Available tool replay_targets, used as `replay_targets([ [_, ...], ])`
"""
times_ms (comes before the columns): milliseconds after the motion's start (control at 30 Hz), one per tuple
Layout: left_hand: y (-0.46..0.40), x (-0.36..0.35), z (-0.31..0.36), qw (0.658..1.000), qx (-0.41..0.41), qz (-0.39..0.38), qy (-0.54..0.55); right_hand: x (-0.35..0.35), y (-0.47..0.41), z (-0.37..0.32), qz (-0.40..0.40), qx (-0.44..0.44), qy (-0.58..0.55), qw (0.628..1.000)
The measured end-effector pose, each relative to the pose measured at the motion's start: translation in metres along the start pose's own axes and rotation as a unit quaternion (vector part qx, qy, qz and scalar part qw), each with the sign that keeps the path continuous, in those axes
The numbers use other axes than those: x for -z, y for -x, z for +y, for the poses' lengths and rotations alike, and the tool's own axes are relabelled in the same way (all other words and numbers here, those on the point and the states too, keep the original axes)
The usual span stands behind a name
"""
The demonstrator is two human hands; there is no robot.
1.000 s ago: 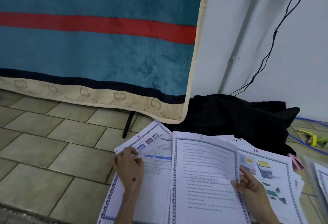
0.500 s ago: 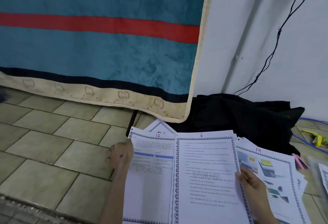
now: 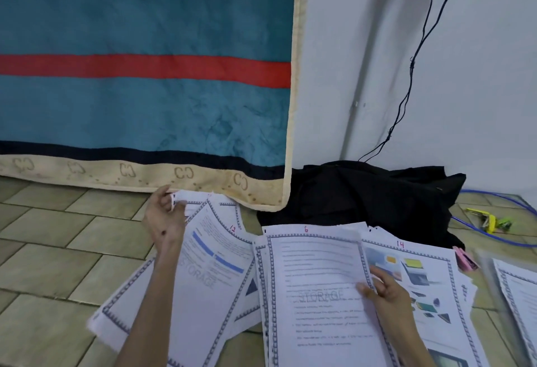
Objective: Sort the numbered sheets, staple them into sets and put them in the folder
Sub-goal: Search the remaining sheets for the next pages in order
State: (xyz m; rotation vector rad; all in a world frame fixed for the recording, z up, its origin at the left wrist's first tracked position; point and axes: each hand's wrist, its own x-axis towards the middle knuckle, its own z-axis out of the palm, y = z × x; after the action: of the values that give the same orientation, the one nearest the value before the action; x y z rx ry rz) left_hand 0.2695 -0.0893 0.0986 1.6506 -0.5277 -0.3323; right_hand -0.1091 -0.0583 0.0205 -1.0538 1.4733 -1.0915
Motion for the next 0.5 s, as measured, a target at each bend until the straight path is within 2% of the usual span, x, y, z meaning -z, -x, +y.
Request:
replay_targets([
  [100, -0.007, 0.003, -0.01, 1.0, 0.01, -0.017, -0.015, 0.003, 0.001, -0.004, 0.017, 0.012, -0.011, 1.0],
  [200, -0.001, 0.006, -0.014, 0.996, -0.048, -0.013, -0.074, 0.001, -0.003, -0.003, 0.032, 0.019, -0.029, 0.999],
  [300, 0.005, 0.012, -0.018, 0.993, -0.096, 0.0, -0.07, -0.003, -0.008, 0.0, 0.049, 0.024, -0.016, 0.998],
  [500, 0.023, 0.035, -0.072, 0.994, -0.075, 0.046, -0.057, -0.005, -0.019, 0.006, 0.028, 0.014, 0.015, 0.999],
])
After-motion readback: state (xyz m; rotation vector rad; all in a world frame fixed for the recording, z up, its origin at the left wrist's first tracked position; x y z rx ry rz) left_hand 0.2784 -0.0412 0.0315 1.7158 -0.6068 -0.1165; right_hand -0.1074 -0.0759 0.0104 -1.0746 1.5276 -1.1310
